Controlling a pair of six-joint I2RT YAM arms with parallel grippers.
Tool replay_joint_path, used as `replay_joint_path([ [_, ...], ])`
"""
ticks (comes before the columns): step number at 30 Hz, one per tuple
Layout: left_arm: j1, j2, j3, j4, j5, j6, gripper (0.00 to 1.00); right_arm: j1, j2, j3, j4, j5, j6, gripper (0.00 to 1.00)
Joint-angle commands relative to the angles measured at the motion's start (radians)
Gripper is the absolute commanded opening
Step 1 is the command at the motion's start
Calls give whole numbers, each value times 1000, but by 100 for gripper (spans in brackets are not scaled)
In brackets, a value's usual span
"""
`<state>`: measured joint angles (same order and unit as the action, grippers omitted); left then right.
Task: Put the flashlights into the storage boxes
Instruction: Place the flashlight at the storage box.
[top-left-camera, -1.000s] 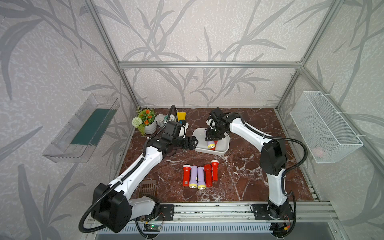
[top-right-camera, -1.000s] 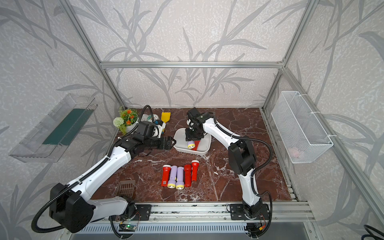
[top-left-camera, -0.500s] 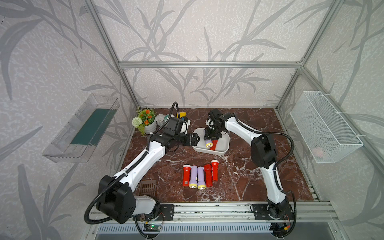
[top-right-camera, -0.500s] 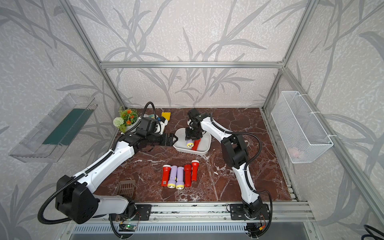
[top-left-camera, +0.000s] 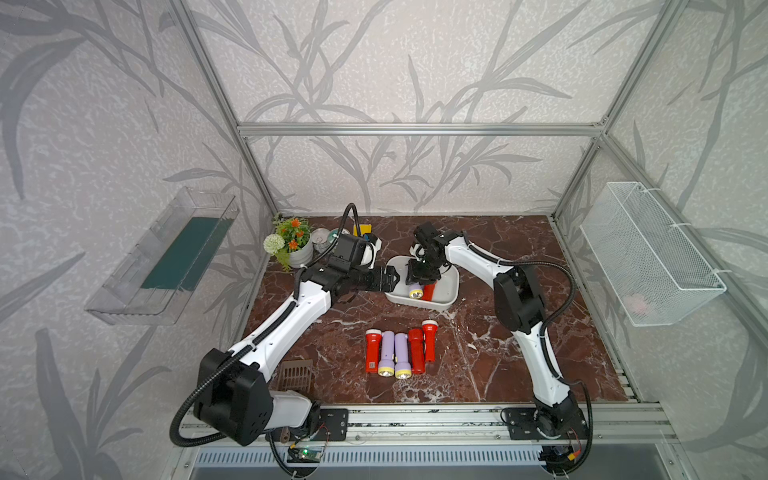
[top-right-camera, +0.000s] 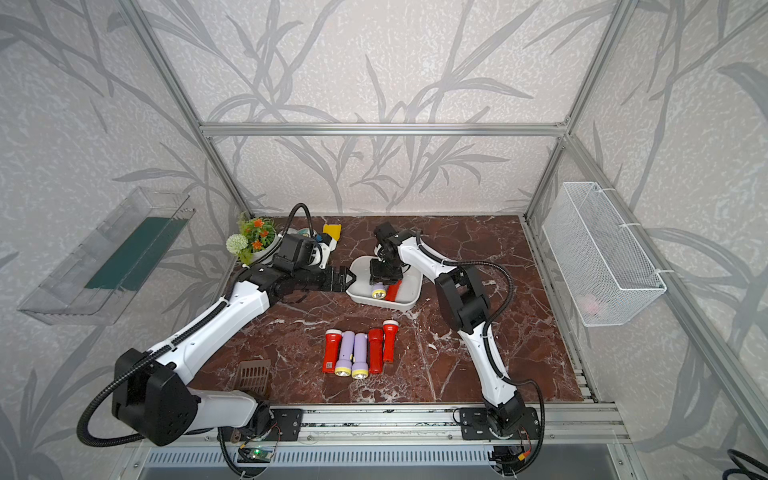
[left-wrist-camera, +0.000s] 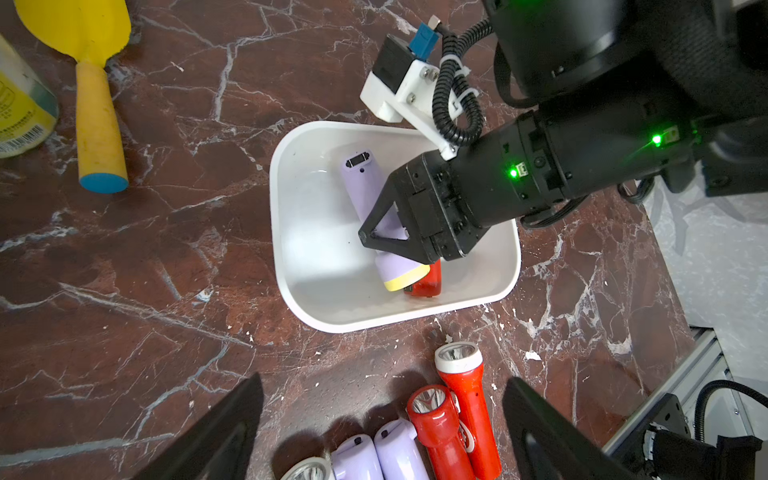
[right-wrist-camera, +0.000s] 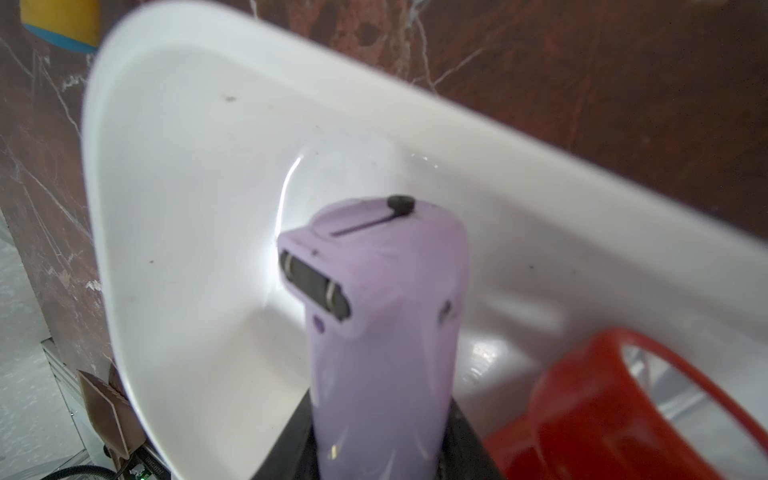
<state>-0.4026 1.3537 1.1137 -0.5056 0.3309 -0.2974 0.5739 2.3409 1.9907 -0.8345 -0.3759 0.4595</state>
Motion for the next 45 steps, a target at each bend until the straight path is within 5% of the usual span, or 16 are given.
replay_joint_path([
  [1, 7, 9, 29, -13, -1, 26, 93, -5, 17, 25, 5, -22, 6, 37],
  [7, 10, 22, 31, -8, 2, 27, 93, -6, 20, 11, 2, -21, 3, 39],
  [16, 17, 33, 34, -7, -12, 30, 93, -6, 8, 4, -14, -21, -12, 54],
  [31, 30, 85, 61, -24, -75, 18, 93, -18, -192, -14, -126, 54, -74, 54],
  [45, 24, 18, -29, -66, -74, -120, 93, -25, -496, -389, -104, 68, -87, 54],
])
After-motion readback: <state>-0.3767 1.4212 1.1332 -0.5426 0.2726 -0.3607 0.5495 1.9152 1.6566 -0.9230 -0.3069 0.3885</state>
